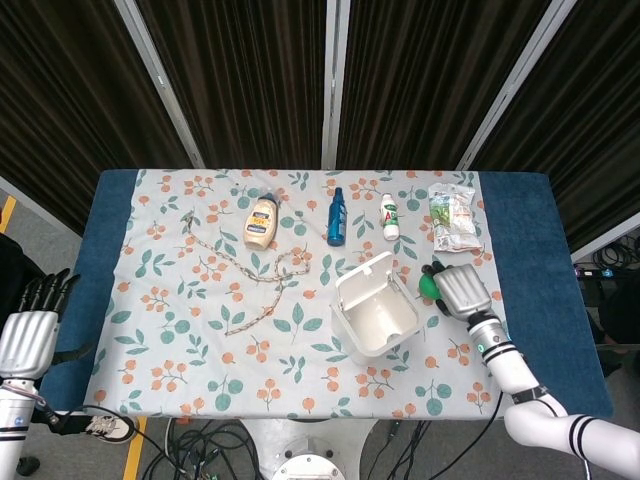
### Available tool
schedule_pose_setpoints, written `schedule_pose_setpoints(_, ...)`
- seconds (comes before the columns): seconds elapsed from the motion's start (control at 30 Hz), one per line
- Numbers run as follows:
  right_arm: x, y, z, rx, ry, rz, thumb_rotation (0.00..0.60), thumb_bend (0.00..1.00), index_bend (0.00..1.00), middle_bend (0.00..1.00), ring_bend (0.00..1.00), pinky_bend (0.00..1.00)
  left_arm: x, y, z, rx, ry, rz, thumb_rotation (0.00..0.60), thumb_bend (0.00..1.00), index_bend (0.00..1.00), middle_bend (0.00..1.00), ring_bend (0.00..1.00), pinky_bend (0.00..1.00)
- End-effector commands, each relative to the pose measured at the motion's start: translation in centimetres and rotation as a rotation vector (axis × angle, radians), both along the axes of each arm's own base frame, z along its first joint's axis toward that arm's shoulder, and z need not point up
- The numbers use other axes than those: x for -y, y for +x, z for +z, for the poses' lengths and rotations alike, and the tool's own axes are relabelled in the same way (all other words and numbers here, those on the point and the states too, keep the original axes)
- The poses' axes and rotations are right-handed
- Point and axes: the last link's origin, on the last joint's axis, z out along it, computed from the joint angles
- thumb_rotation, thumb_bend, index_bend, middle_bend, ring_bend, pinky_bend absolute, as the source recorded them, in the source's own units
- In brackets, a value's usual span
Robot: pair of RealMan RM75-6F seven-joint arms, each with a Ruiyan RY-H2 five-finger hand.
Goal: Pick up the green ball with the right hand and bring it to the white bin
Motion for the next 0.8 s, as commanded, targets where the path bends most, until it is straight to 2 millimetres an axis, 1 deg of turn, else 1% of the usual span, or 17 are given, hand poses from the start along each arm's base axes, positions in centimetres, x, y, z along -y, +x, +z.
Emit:
schedule_pose_setpoints(0.03, -0.4, 1.2, 2.6, 0.062, -0.059, 0.050, 0.600, 0.34, 0.59, 0.53, 0.51, 0.74, 0.0, 0.0, 0.0, -0.001, -0.001, 0.000, 0.600, 0.00, 0.08, 0.03, 0.00, 0.05)
schedule_pose_setpoints(0.17, -1.6, 2.9, 5.7, 0.128, -0.106, 0.109, 0.600, 0.34, 0.59, 0.54, 0.51, 0.74, 0.0, 0.2, 0.0, -0.003, -0.005, -0.003, 0.600, 0.00, 0.08, 0.03, 0.00, 0.05)
schedule_pose_setpoints(0.27, -2.9, 4.4, 7.9, 0.180, -0.129, 0.162, 0.600, 0.34, 0.59, 0.54, 0.51, 0.74, -0.2, 0.4, -0.2, -0.006, -0.011, -0.010, 0.600, 0.00, 0.08, 0.03, 0.00, 0.05)
schedule_pose_setpoints(0.37, -4.1, 5.7, 8.9, 0.227, -0.115, 0.203, 0.600, 0.34, 0.59, 0.54, 0.51, 0.74, -0.3, 0.7, -0.3, -0.011, -0.014, -0.015, 0.600, 0.00, 0.08, 0.03, 0.00, 0.05)
schedule_pose_setpoints(0.43, -4.7, 6.5, 8.9, 0.253, -0.085, 0.224, 0.600, 0.34, 0.59, 0.54, 0.50, 0.74, -0.2, 0.7, -0.3, -0.014, -0.017, -0.016, 0.600, 0.00, 0.08, 0.03, 0.00, 0.05)
schedule_pose_setpoints(0.57, -5.7, 8.0, 7.9, 0.294, 0.002, 0.271, 0.600, 0.33, 0.59, 0.54, 0.50, 0.74, -0.1, 0.8, -0.3, -0.020, -0.014, -0.014, 0.600, 0.00, 0.08, 0.03, 0.00, 0.05)
schedule_pose_setpoints(0.63, -5.9, 8.6, 7.3, 0.307, 0.030, 0.290, 0.600, 0.33, 0.59, 0.54, 0.50, 0.74, -0.1, 0.7, -0.2, -0.020, -0.012, -0.010, 0.600, 0.00, 0.08, 0.03, 0.00, 0.05)
schedule_pose_setpoints(0.8, -5.9, 9.3, 5.8, 0.349, 0.091, 0.281, 0.600, 0.30, 0.58, 0.54, 0.50, 0.74, 0.0, 0.4, -0.2, -0.018, -0.014, 0.002, 0.600, 0.00, 0.08, 0.03, 0.00, 0.05)
